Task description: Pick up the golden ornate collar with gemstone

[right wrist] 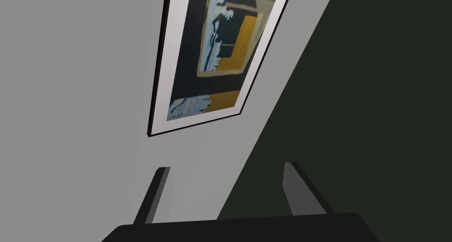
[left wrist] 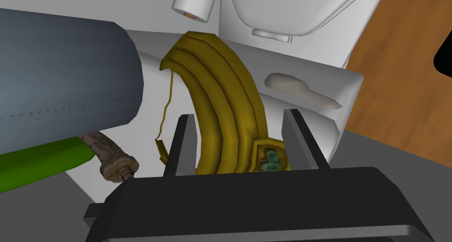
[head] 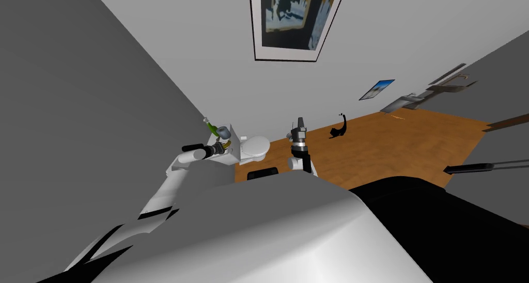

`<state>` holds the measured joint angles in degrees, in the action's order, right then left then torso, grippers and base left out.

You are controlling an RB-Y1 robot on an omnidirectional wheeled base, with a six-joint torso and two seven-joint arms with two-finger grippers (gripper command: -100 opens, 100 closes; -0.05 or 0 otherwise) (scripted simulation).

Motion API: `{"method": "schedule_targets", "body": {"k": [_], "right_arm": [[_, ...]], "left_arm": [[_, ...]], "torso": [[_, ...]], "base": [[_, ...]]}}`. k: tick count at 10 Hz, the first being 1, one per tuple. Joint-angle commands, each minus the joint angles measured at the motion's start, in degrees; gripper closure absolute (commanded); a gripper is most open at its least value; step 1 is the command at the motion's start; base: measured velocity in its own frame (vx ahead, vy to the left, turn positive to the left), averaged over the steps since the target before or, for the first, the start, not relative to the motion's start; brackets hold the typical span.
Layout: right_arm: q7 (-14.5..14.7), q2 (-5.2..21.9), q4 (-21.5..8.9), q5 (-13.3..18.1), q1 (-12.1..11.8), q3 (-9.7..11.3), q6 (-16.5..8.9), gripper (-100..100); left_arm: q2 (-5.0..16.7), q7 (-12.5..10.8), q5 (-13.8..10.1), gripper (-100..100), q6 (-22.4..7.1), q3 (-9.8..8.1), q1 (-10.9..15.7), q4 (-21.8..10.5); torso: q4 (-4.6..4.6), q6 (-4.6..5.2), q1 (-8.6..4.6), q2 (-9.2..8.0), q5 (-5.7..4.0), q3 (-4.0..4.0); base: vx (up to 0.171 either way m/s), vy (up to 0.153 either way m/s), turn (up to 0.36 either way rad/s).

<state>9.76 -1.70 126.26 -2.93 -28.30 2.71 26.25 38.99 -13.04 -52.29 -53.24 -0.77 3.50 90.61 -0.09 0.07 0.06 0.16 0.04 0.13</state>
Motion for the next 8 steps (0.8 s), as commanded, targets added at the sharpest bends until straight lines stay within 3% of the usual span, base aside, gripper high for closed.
{"method": "schedule_targets", "body": {"k": [1, 2, 3, 4, 7, 8], "right_arm": [[0.00, 0.00, 0.00, 0.00, 0.00, 0.00, 0.00, 0], [0.00, 0.00, 0.00, 0.00, 0.00, 0.00, 0.00, 0], [0.00, 0.00, 0.00, 0.00, 0.00, 0.00, 0.00, 0], [0.00, 0.00, 0.00, 0.00, 0.00, 0.00, 0.00, 0], [0.00, 0.01, 0.00, 0.00, 0.00, -0.01, 0.00, 0], [0.00, 0.01, 0.00, 0.00, 0.01, 0.00, 0.00, 0]], "left_arm": [[0.00, 0.00, 0.00, 100, 0.00, 0.00, 0.00, 0.00], [-0.01, -0.02, -0.01, 100, -0.01, 0.00, -0.01, -0.01], [0.00, -0.04, -0.01, 0, 0.00, -0.02, 0.00, -0.01], [0.64, -2.13, 0.96, 100, 0.21, 0.90, -0.10, 0.85], [2.07, -6.77, 3.04, 100, 0.76, 2.79, -0.34, 2.83], [2.07, -7.31, 3.04, 100, 0.76, 2.79, -0.34, 2.83]], "torso": [[0.00, 0.00, 0.00, 0.00, 0.00, 0.00], [0.01, 0.01, 0.00, 0.00, -0.01, 0.00], [0.00, 0.01, -0.01, -0.01, -0.01, 0.00], [0.00, 0.02, -0.01, -0.01, 0.00, 0.00], [0.01, 0.03, 0.21, -0.17, 0.03, -0.09], [0.01, 0.07, 0.16, -0.13, 0.02, -0.07]], "base": [[0.000, 0.000, 0.000], [0.000, 0.000, 0.000], [0.000, 0.000, 0.000], [-0.024, 0.035, -0.104], [-0.044, 0.066, -0.092], [-0.021, 0.032, -0.042]]}}
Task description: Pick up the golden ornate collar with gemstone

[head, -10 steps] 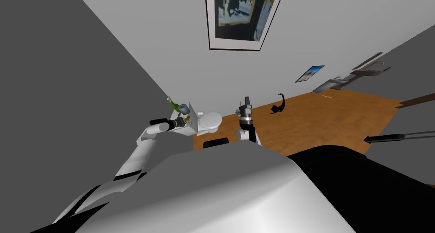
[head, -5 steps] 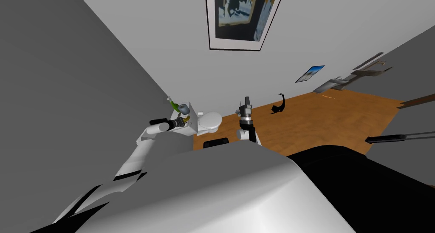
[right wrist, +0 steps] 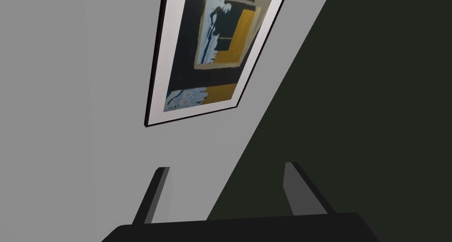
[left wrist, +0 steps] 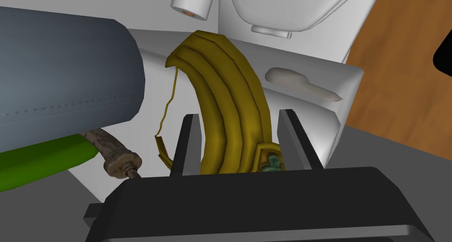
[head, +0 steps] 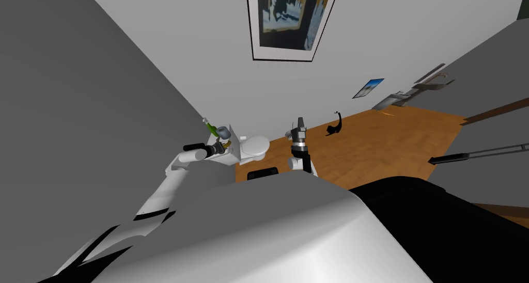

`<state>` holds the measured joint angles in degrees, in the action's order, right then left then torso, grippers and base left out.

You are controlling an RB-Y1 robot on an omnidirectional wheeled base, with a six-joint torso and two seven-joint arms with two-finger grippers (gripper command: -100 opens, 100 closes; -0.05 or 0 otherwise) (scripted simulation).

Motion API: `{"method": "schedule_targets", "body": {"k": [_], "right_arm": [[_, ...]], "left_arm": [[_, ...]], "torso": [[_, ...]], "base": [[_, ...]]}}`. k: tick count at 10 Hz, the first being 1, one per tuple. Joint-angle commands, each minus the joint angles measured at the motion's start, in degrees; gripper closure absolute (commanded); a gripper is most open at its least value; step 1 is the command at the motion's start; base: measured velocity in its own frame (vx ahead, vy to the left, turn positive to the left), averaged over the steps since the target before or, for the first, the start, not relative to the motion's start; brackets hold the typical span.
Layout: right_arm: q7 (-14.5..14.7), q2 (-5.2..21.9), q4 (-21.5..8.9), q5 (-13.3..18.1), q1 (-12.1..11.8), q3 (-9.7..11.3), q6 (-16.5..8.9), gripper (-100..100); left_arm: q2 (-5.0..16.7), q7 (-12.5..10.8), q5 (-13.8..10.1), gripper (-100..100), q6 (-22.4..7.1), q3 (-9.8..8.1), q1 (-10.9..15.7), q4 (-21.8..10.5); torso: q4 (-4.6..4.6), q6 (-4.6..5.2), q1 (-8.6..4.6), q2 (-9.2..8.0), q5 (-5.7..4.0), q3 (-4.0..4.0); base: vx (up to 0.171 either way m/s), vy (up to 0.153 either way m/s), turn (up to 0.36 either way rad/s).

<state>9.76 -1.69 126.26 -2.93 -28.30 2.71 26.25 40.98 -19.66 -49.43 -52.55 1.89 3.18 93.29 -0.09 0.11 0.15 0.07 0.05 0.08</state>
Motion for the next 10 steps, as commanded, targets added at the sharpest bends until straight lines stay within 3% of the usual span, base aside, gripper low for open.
{"method": "schedule_targets", "body": {"k": [1, 4, 5, 6, 7, 8, 9, 10], "right_arm": [[0.00, 0.00, 0.00, 0.00, 0.00, 0.00, 0.00, 0], [0.00, 0.00, 0.00, 0.00, 0.00, 0.00, 0.00, 0], [0.00, 0.00, 0.00, 0.00, 0.00, 0.00, 0.00, 0], [0.00, 0.00, 0.00, 0.00, 0.00, 0.00, 0.00, 0], [0.00, 0.00, 0.00, 0.00, 0.00, 0.00, 0.00, 0], [0.00, 0.00, 0.00, 0.00, 0.00, 0.00, 0.00, 0], [0.00, 0.00, 0.00, 0.00, 0.00, 0.00, 0.00, 0], [0.00, 0.00, 0.00, 0.00, 0.00, 0.00, 0.00, 0]], "left_arm": [[0.80, -2.86, 1.22, 100, 0.34, 1.08, -0.15, 1.14], [1.52, -5.87, 2.26, 100, 0.61, 2.03, -0.27, 2.14], [2.24, -8.11, 3.30, 100, 0.89, 2.97, -0.40, 3.13], [2.24, -8.46, 3.30, 100, 0.89, 2.97, -0.40, 3.13], [2.96, -10.74, 4.34, 100, 1.16, 3.92, -0.52, 4.12], [2.96, -11.05, 4.34, 100, 1.16, 3.92, -0.52, 4.12], [3.68, -13.34, 5.38, 100, 1.44, 4.86, -0.64, 5.11], [3.68, -13.64, 5.38, 100, 1.44, 4.86, -0.64, 5.11]], "torso": [[0.00, 0.00, 0.00, 0.00, 0.00, 0.00], [0.01, -0.02, 0.01, -0.03, 0.02, -0.02], [0.01, -0.04, 0.01, -0.02, 0.02, -0.02], [0.02, -0.04, 0.05, -0.05, 0.03, -0.03], [0.02, -0.07, 0.04, -0.04, 0.04, -0.03], [0.02, -0.06, 0.06, -0.03, 0.05, -0.03], [0.02, -0.09, 0.03, -0.01, 0.05, -0.02], [0.03, -0.07, 0.06, -0.03, 0.05, -0.03]], "base": [[-0.024, 0.042, -0.074], [-0.029, 0.034, -0.053], [-0.035, 0.047, -0.082], [-0.030, 0.038, -0.054], [-0.030, 0.041, -0.076], [-0.023, 0.032, -0.046], [-0.029, 0.040, -0.063], [-0.026, 0.037, -0.061]]}}
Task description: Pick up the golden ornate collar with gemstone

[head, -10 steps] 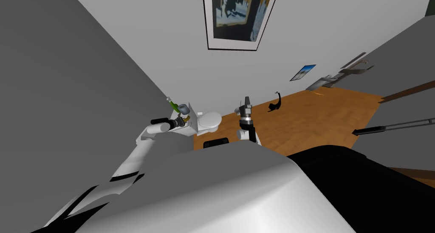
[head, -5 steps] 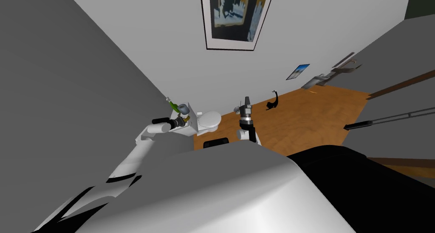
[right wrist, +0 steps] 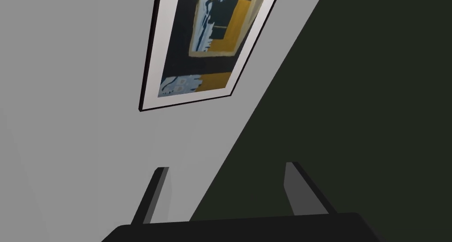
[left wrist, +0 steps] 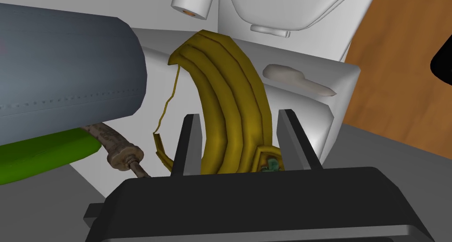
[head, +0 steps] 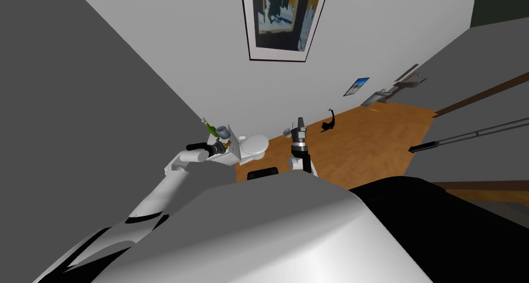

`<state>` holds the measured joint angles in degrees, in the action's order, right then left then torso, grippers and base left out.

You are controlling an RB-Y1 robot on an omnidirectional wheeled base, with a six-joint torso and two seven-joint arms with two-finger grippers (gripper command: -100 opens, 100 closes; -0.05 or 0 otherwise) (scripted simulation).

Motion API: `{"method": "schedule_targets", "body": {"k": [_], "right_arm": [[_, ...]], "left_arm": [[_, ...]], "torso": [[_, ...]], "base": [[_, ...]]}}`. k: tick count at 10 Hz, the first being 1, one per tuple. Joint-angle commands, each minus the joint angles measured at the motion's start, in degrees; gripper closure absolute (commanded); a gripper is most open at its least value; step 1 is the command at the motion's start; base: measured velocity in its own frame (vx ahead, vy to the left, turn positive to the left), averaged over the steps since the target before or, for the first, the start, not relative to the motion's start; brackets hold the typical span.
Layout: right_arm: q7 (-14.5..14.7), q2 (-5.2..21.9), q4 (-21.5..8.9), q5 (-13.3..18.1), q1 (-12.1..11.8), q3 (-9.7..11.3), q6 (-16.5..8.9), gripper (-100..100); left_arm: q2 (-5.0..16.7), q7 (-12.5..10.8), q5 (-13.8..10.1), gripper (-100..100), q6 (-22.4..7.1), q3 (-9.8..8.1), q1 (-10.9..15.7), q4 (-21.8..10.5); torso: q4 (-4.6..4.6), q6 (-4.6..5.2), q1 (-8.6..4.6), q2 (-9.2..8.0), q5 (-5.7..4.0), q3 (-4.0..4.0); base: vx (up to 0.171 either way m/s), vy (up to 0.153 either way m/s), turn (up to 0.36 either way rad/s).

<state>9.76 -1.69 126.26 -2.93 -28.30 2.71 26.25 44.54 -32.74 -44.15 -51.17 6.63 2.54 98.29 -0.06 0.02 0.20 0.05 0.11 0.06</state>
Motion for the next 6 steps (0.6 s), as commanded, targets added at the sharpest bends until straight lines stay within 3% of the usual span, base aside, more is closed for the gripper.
{"method": "schedule_targets", "body": {"k": [1, 2, 3, 5, 6], "right_arm": [[0.00, 0.00, 0.00, 0.00, 0.00, 0.00, 0.00, 0], [0.00, 0.00, 0.00, 0.00, 0.00, 0.00, 0.00, 0], [0.00, 0.00, 0.00, 0.00, 0.00, 0.00, 0.00, 0], [0.00, 0.00, 0.00, 0.00, 0.00, 0.00, 0.00, 0], [0.00, 0.00, 0.00, 0.00, 0.00, 0.00, 0.00, 0]], "left_arm": [[0.83, -2.86, 1.15, 100, 0.33, 1.07, -0.13, 1.10], [0.83, -3.14, 1.15, 100, 0.33, 1.07, -0.13, 1.10], [1.55, -5.49, 2.19, 100, 0.61, 2.01, -0.26, 2.09], [1.44, -5.19, 2.04, 100, 0.55, 1.88, -0.21, 1.94], [1.46, -5.37, 2.07, 0, 0.56, 1.93, -0.21, 1.97]], "torso": [[0.00, 0.00, 0.00, 0.00, 0.00, 0.00], [0.00, 0.03, 0.00, 0.00, 0.00, 0.00], [0.00, -0.02, 0.00, -0.01, 0.00, 0.00], [0.01, -0.02, -0.03, -0.05, 0.00, -0.03], [0.00, -0.03, -0.07, 0.02, -0.01, 0.01]], "base": [[-0.028, 0.039, -0.089], [-0.028, 0.034, -0.043], [-0.047, 0.032, -0.077], [-0.024, 0.019, -0.026], [0.000, 0.000, 0.000]]}}
